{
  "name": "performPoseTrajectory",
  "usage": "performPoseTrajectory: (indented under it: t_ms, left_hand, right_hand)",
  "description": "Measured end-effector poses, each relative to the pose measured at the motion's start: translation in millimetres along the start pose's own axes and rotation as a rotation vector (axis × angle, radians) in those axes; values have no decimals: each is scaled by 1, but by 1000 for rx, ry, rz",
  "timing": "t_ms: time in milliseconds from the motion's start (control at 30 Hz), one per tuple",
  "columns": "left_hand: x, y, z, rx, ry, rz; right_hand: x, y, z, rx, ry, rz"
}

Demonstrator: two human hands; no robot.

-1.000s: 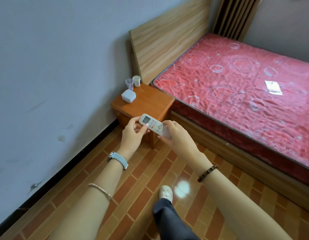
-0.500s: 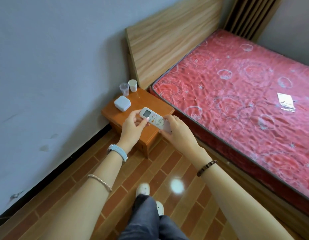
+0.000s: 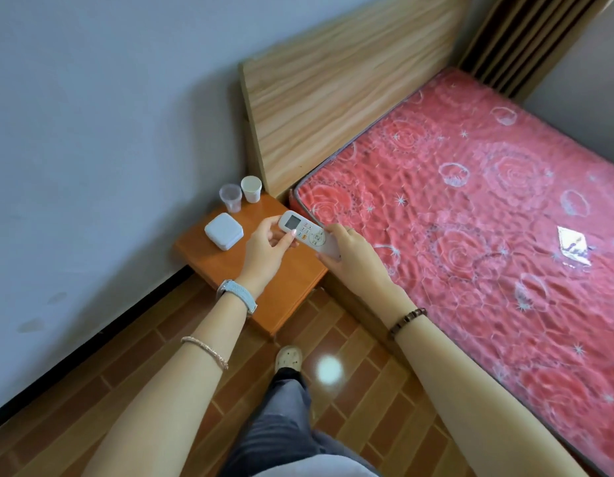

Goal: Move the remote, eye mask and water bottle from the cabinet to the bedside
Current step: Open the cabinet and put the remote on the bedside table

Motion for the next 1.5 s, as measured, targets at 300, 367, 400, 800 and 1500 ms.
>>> performPoseTrajectory:
  t_ms: [300, 367, 400, 800, 1500]
  left_hand:
    - [9, -7, 91, -51, 109, -65]
    - [22, -10, 106, -76, 165, -110]
    - [30, -12, 112, -92, 199, -127]
    - [158, -60, 185, -123, 409, -38]
    - [326, -93, 253, -165, 486, 83]
  right_hand:
    - [-31, -12, 103, 1, -26, 18]
    - [-40, -23, 122, -3, -44, 30]
    - [-46, -30, 131, 5, -52, 25]
    - [-125, -160, 241, 206, -51, -36]
    - [-190, -332, 296, 307, -197, 66]
Point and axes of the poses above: each hand's wrist, its own z-axis towards the middle knuckle, its own y-axis out of the back of the hand, x = y × z, the point moved 7 cm from there along z, towards the middle knuckle
